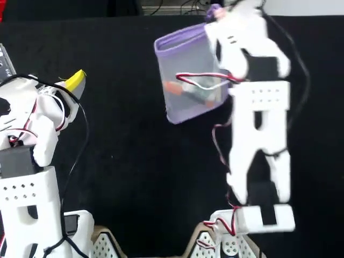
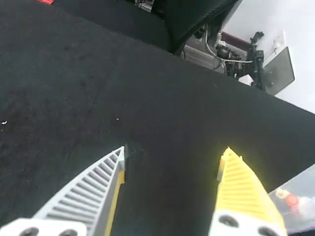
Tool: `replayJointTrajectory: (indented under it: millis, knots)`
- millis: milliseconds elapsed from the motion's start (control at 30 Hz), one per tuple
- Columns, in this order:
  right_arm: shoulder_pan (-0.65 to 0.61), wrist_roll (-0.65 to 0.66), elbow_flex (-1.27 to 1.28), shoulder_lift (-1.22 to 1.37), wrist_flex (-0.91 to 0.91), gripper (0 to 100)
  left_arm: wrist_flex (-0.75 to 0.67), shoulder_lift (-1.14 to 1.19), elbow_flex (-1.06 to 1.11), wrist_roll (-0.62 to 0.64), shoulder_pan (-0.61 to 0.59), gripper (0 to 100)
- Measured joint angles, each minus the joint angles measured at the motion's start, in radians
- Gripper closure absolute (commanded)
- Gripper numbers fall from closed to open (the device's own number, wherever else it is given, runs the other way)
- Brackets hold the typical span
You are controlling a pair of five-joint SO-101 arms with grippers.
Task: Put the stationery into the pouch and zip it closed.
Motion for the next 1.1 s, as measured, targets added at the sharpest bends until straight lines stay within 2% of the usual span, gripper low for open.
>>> replayJointTrajectory:
  millis: [167, 267, 467, 700, 933, 1100]
  knots:
    - [-0.138, -0.008, -0.025, 0.086, -0.118, 98.8, -0.002, 0.0, 0.0, 0.0, -0.002, 70]
    - [-0.186, -0.083, -0.025, 0.095, -0.147, 98.8, -0.002, 0.0, 0.0, 0.0, -0.012, 70]
    - [-0.233, -0.176, -0.035, 0.095, -0.12, 98.8, -0.002, 0.0, 0.0, 0.0, -0.086, 70]
    - [-0.427, -0.18, -0.049, 0.092, -0.038, 98.8, -0.002, 0.0, 0.0, 0.0, -0.109, 70]
    - [-0.605, -0.175, -0.017, 0.092, 0.063, 98.8, -0.018, 0.0, -0.009, 0.0, -0.29, 70]
    - [-0.66, -0.092, 0.043, 0.091, 0.221, 98.8, -0.018, 0.0, -0.014, 0.0, -0.397, 70]
